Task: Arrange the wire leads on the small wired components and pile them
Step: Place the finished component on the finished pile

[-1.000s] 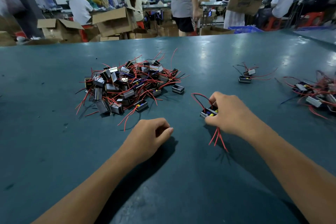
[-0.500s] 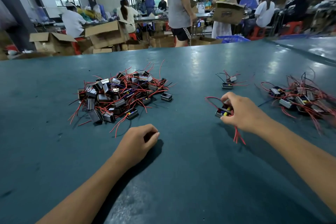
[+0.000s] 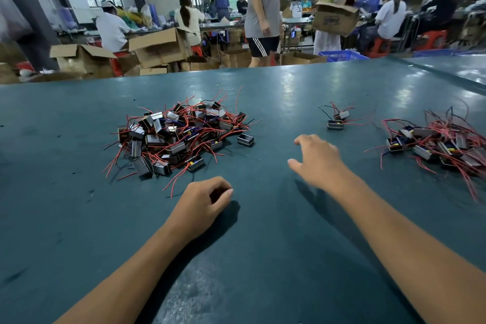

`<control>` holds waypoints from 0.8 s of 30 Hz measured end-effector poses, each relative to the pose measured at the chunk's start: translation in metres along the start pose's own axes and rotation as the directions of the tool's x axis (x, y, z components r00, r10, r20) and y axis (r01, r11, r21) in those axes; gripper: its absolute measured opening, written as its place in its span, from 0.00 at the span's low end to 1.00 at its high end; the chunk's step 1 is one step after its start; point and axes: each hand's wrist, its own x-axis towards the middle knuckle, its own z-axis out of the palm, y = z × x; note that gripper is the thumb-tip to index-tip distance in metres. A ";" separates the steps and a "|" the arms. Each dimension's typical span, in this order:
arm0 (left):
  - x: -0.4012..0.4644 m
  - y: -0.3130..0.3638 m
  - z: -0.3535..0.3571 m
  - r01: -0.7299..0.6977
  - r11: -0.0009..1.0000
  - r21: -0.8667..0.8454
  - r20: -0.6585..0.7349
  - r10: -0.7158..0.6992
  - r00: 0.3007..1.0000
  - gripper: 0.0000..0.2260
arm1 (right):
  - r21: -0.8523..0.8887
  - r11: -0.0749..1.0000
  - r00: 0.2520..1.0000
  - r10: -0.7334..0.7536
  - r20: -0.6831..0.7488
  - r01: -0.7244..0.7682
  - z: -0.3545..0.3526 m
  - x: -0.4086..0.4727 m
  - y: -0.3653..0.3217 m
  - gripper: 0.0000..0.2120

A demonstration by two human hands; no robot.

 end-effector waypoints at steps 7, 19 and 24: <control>0.002 0.001 -0.001 0.072 0.995 0.068 -0.019 -0.070 0.997 0.06 | 0.181 0.977 0.991 -0.096 -0.092 0.112 0.037 -0.017 -0.042 0.18; 0.082 -0.046 -0.029 0.195 0.533 0.823 -0.045 -0.282 0.958 0.15 | 0.220 0.946 0.959 -0.195 -0.204 0.239 0.050 -0.011 -0.041 0.16; 0.067 -0.050 -0.030 0.185 0.555 0.811 -0.082 -0.204 0.975 0.07 | 0.236 0.939 0.957 -0.203 -0.207 0.250 0.054 -0.009 -0.043 0.15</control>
